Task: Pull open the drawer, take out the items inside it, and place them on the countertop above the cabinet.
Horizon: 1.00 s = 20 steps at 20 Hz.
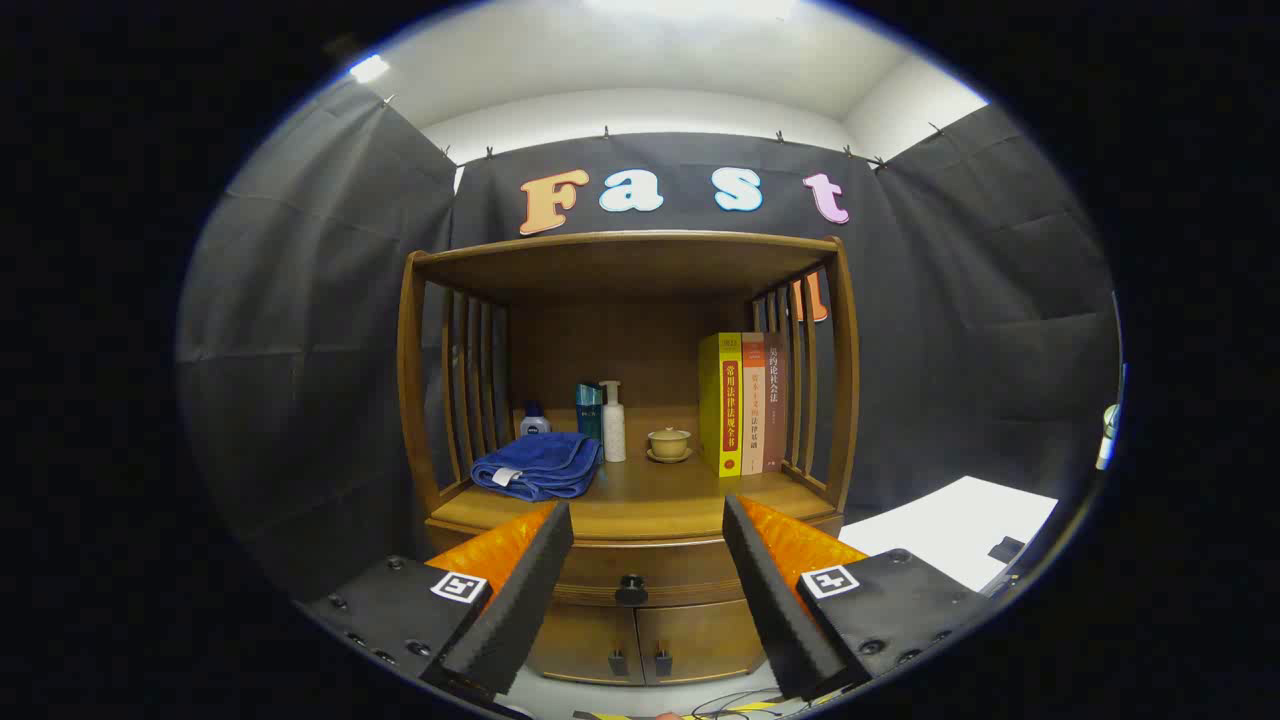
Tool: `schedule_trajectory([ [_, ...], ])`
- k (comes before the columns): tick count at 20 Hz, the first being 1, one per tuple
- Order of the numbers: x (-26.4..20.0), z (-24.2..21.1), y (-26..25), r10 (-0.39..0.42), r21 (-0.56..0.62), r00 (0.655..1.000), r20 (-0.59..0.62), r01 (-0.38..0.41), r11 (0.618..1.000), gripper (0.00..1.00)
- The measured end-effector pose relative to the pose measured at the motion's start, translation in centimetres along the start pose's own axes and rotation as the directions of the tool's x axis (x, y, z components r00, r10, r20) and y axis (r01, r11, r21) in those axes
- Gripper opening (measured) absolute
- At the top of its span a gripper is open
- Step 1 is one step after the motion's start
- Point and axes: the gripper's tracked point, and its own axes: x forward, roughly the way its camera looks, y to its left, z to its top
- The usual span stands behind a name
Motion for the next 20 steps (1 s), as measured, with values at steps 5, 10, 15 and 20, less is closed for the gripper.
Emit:
schedule_trajectory([
  [5,0.1,0.1,-0.7,0.008,0.023,1.000,0.004,-0.008,1.000,0.99],
  [10,1.5,1.0,-2.6,0.016,0.011,0.999,0.031,-0.016,1.000,0.99],
  [15,2.6,1.0,-4.6,0.019,0.008,1.000,0.023,-0.019,1.000,0.99],
  [20,2.9,1.8,-6.3,0.006,-0.024,0.999,0.041,-0.005,1.000,0.99],
])
